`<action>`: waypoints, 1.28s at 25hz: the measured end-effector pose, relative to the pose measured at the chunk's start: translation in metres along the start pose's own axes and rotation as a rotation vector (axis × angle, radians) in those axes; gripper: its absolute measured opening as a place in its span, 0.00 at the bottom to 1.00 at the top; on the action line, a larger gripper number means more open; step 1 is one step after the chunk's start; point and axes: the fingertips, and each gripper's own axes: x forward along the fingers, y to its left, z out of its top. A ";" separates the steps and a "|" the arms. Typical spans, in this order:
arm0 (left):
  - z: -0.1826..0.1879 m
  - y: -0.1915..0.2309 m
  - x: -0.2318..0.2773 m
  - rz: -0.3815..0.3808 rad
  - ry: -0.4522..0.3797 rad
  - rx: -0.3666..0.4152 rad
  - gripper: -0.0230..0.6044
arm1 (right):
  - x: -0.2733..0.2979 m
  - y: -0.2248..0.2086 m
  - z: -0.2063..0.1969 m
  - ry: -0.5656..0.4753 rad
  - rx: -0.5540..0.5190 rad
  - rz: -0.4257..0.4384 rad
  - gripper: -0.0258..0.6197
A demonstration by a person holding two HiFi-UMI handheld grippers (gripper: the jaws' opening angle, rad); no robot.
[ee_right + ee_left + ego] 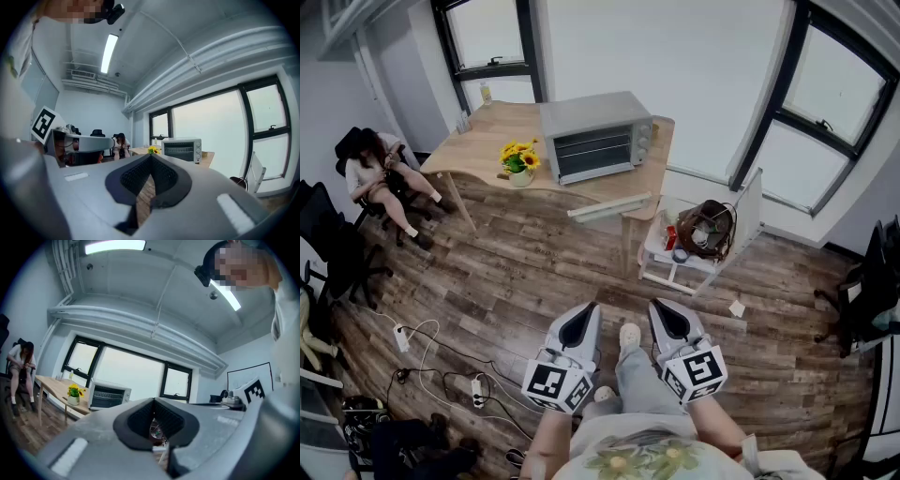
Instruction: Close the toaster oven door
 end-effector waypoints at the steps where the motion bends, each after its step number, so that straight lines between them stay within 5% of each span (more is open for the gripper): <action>1: 0.001 0.003 0.001 0.004 -0.004 -0.007 0.04 | 0.002 -0.002 0.001 -0.006 -0.003 -0.001 0.04; 7: 0.007 0.017 0.015 0.008 -0.028 -0.014 0.04 | 0.020 -0.020 0.009 -0.045 -0.009 -0.028 0.10; 14: 0.006 0.041 0.040 0.049 -0.009 0.037 0.38 | 0.047 -0.049 0.010 -0.033 0.011 -0.043 0.41; 32: -0.024 0.137 0.136 0.145 0.082 -0.049 0.46 | 0.146 -0.152 -0.023 0.079 0.063 -0.047 0.42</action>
